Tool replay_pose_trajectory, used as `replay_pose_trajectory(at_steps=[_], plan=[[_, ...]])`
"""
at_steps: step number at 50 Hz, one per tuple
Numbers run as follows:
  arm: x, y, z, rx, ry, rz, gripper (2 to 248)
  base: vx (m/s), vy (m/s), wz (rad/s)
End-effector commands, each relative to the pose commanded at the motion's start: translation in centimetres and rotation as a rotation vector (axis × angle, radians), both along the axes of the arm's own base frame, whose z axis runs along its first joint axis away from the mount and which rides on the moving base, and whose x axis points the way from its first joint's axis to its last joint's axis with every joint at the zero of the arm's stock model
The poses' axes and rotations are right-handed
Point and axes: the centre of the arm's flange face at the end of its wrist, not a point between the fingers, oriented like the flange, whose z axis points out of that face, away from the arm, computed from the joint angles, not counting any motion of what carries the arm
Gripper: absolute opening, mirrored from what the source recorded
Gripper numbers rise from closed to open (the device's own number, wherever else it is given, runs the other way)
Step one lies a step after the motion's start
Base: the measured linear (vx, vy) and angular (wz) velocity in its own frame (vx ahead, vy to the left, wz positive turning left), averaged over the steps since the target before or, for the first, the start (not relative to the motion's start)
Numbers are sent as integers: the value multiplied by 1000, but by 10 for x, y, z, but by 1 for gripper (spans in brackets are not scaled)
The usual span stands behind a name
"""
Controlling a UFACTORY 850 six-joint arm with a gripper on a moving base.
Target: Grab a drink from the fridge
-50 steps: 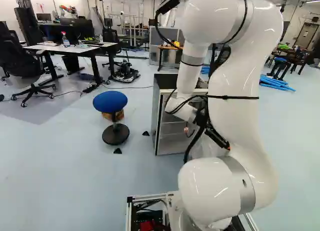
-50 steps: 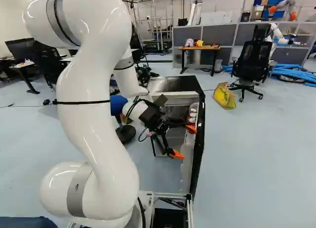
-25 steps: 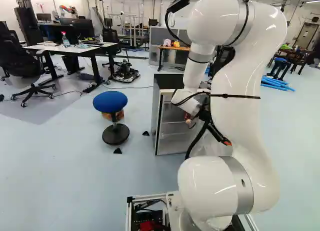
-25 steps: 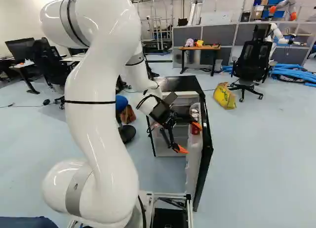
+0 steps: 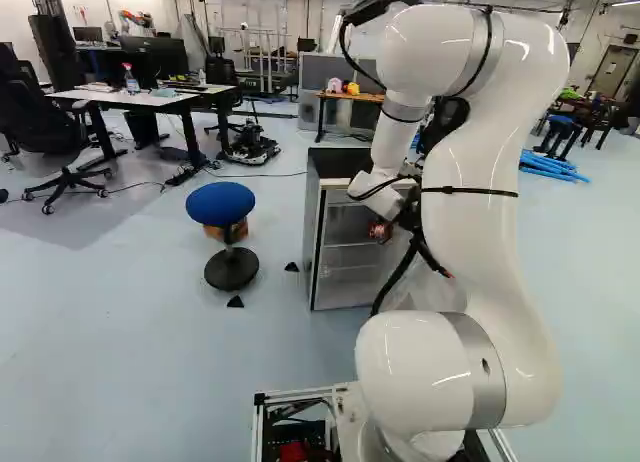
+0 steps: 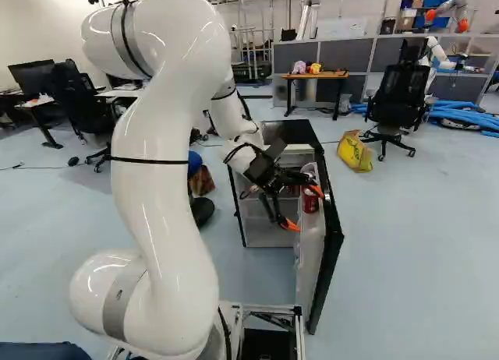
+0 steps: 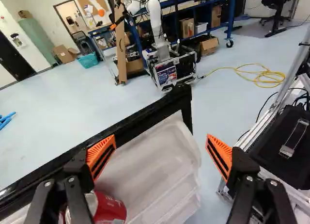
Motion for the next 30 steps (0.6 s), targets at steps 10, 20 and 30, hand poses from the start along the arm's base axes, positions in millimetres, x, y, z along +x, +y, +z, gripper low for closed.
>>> replay_pose_trajectory(at_steps=[10, 20, 30], plan=[[17, -18, 4, -6, -36, -33, 247, 0, 0, 0], [31, -42, 8, -13, -71, -78, 247, 0, 0, 0], [43, -68, 11, -19, -108, -122, 247, 0, 0, 0]])
